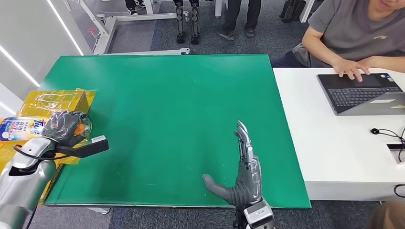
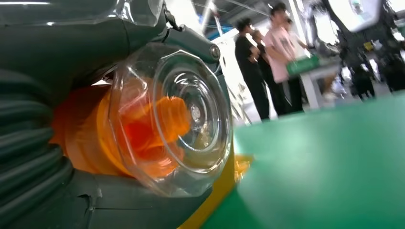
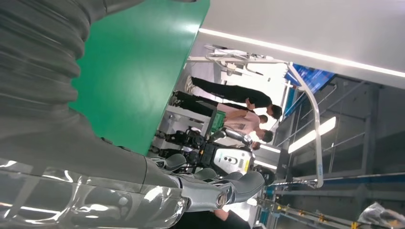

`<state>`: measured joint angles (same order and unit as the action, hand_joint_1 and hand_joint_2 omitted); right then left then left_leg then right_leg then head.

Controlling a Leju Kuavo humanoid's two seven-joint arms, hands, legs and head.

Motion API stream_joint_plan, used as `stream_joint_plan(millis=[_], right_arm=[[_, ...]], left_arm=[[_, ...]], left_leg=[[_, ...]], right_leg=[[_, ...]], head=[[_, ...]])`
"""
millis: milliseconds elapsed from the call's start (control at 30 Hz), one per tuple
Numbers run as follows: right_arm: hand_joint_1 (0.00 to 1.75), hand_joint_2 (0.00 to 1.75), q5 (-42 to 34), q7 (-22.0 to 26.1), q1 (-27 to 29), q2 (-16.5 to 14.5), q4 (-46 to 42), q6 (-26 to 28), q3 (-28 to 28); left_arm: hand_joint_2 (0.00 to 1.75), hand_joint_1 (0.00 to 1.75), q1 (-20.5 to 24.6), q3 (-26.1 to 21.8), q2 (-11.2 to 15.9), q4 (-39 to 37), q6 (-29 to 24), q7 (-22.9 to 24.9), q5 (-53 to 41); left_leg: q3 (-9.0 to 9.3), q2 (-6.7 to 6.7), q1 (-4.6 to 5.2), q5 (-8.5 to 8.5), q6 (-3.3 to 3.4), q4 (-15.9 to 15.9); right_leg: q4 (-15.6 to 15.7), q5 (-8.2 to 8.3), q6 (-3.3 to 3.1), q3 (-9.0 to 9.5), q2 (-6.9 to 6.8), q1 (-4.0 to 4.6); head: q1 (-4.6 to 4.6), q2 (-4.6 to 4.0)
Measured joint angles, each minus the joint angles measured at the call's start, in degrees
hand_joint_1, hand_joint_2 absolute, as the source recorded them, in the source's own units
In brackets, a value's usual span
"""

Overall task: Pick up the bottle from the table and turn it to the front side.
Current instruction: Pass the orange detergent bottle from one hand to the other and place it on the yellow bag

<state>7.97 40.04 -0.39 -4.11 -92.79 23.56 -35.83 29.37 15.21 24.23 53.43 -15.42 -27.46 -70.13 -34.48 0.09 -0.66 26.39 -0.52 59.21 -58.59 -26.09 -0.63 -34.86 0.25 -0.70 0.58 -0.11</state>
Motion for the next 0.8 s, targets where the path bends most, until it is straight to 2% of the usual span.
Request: stream_joint_plan(millis=[267, 500, 800], right_arm=[[0.0, 1.75, 1.15, 0.0, -0.04, -0.03, 0.09, -0.17, 0.26], [0.0, 1.75, 1.46, 0.0, -0.08, -0.21, 0.37, -1.03, 0.93], [0.0, 1.75, 2.46, -0.07, -0.2, -1.78, 0.6, -1.91, 1.82]], left_arm=[[1.75, 1.75, 4.98, 4.71, 0.46, -11.52, -1.34, -0.39, -2.97], [1.75, 1.75, 6.86, 7.46, 0.44, -16.46, -2.4, 0.07, -5.54], [1.75, 1.75, 9.43, 12.01, -2.52, -21.36, -1.71, -0.21, -8.74]], left_leg=[[0.0, 0.03, 0.0, -0.01, -0.01, 0.0], [-0.01, 0.02, 0.0, 0.0, -0.01, 0.0], [0.0, 0.02, 0.0, -0.01, -0.01, 0.01]], right_leg=[[-0.01, 0.01, 0.0, 0.01, 0.03, 0.0], [0.0, 0.01, 0.0, -0.01, 0.03, 0.0], [-0.01, 0.02, 0.0, 0.01, 0.02, -0.01]], head=[[0.01, 0.0], [0.01, 0.0], [0.01, 0.0]])
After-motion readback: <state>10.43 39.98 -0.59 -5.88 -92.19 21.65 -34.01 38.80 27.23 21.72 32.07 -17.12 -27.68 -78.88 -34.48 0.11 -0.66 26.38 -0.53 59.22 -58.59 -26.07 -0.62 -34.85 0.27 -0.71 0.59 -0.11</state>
